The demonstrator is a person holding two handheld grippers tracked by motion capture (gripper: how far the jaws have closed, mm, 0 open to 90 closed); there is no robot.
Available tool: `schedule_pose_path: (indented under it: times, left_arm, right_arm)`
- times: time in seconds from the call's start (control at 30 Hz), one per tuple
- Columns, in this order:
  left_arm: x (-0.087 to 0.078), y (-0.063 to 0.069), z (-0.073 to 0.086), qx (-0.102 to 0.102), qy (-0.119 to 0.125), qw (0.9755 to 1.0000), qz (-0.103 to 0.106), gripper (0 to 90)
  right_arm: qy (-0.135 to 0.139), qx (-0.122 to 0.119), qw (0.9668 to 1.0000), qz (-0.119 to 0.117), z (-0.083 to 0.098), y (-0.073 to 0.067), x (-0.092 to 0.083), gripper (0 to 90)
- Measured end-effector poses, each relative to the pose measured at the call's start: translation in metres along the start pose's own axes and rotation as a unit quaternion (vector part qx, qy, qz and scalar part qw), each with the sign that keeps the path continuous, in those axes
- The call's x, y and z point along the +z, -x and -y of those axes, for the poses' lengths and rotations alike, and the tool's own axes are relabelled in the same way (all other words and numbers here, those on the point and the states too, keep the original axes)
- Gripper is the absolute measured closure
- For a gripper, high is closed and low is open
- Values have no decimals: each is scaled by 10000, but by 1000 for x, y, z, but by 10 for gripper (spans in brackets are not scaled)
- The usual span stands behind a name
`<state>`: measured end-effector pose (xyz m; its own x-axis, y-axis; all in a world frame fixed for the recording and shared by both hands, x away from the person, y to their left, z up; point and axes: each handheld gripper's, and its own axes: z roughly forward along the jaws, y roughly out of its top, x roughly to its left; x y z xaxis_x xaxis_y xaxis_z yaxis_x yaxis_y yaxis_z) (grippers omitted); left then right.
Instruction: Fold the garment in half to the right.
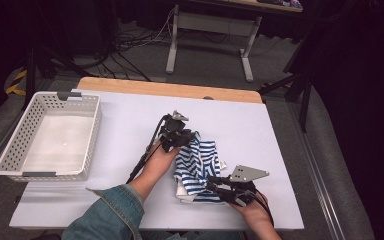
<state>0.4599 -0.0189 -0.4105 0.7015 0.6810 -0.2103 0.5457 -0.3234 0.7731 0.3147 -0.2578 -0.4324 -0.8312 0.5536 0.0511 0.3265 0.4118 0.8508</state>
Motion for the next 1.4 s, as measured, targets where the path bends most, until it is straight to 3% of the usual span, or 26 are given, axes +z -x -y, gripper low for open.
schedule_pose_path:
  times: [0.13, 0.2, 0.3, 0.4, 0.53, 0.6, 0.7, 0.8, 0.87, 0.9, 1.03, 1.2, 1.4]
  left_arm:
    - [-12, -2, 1, 42, 31, 10000, -48, 620]
    - [-17, -2, 3, 84, 27, 10000, -45, 612]
    - [-21, -1, 8, 130, -19, 9999, 34, 607]
    - [-22, 2, 14, 217, -140, 9996, 92, 613]
    - [-21, 9, 21, 382, -352, 9986, 123, 641]
    - [-23, 12, 25, 526, -440, 9976, 81, 655]
    - [-24, 12, 30, 533, -513, 9970, 207, 689]
    - [-26, 13, 35, 536, -577, 9962, 373, 727]
    - [-26, 14, 36, 556, -624, 9957, 406, 742]
    - [-25, 15, 39, 602, -722, 9944, 481, 749]
    - [-21, 17, 46, 764, -959, 9916, 402, 757]
    - [-17, 14, 52, 659, -1082, 9909, 465, 762]
    - [-14, 11, 56, 621, -1110, 9908, 468, 764]
  right_arm:
    - [200, 23, 9992, 335, 1, 9, -15, 559]
    - [325, -78, 9969, 712, -1, 12, -23, 500]
    - [439, -78, 9939, 1012, -5, 19, -31, 497]
    - [568, -107, 9916, 1154, -11, 26, -35, 511]
    - [411, -225, 9937, 1015, -18, 29, -25, 609]
    - [342, -235, 9965, 727, -22, 25, -14, 657]
    - [182, -428, 9981, 408, -27, 14, 3, 713]
    - [88, -548, 9985, 9, -33, 2, 20, 744]
    - [50, -579, 9983, -90, -35, -1, 25, 747]
    - [-96, -651, 9975, -268, -36, -8, 35, 747]
    - [-386, -682, 9961, -406, -31, -12, 46, 746]
    - [-753, -767, 9935, -374, -17, -15, 56, 744]
    - [-757, -673, 9942, -366, -11, -16, 59, 755]
